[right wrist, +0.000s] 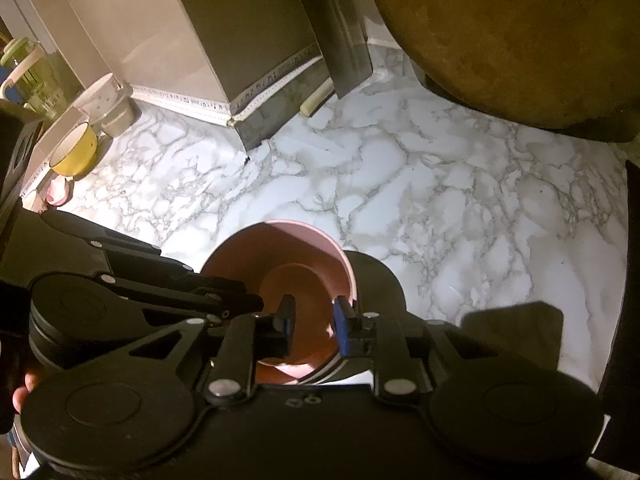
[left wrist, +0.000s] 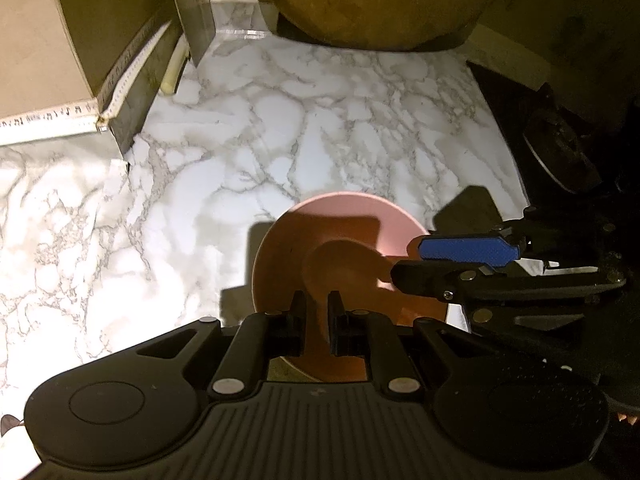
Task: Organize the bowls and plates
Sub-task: 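Lower the heart dish into the pink bowl and open both grippers, then close both grippers on the rim of the cream bowl holding the nested dishes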
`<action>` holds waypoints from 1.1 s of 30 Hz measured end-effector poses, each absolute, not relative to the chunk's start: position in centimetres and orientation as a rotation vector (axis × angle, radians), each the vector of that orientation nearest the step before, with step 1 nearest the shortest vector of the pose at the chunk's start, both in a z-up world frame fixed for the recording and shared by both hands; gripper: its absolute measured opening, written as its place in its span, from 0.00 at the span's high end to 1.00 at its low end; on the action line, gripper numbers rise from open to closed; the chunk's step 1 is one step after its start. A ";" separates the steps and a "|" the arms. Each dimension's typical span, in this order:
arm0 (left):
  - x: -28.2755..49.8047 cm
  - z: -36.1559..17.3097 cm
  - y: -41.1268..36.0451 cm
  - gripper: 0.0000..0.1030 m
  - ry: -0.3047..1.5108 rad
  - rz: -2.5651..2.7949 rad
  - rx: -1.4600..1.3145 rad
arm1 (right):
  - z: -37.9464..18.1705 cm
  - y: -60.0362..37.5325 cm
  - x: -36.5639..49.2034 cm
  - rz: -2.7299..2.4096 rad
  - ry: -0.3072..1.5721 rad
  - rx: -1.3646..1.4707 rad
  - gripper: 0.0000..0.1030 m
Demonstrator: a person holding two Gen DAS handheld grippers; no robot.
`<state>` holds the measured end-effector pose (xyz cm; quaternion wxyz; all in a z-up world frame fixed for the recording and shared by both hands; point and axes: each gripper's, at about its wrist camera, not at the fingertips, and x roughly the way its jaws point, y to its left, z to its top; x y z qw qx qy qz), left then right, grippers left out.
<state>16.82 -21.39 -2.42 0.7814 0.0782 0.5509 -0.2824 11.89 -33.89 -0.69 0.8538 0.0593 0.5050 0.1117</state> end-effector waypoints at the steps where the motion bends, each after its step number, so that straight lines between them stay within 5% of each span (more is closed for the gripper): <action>1: 16.6 -2.1 -21.2 0.90 1.179 -0.612 0.167 | -0.5 -33.9 11.8 0.235 1.057 0.124 0.78; 8: 15.2 -0.5 -20.4 0.86 1.100 -0.618 0.157 | 1.1 -33.8 10.5 0.236 1.016 0.129 0.72; 13: 14.3 0.3 -19.4 0.70 1.061 -0.609 0.135 | 2.0 -33.8 9.3 0.224 0.993 0.137 0.64; 18: 13.0 1.0 -18.2 0.48 1.006 -0.588 0.122 | 3.0 -33.9 7.9 0.203 0.954 0.146 0.51; 24: 11.4 1.6 -17.1 0.42 0.972 -0.603 0.094 | 3.7 -34.0 5.9 0.180 0.897 0.167 0.35; 27: 10.5 1.8 -16.7 0.31 0.948 -0.594 0.086 | 3.9 -34.1 5.0 0.156 0.869 0.172 0.20; 31: 9.7 1.9 -16.2 0.29 0.933 -0.582 0.073 | 4.3 -34.4 4.0 0.124 0.823 0.186 0.02; 33: 9.4 1.8 -16.0 0.25 0.928 -0.566 0.063 | 4.2 -34.9 3.8 0.117 0.813 0.218 0.01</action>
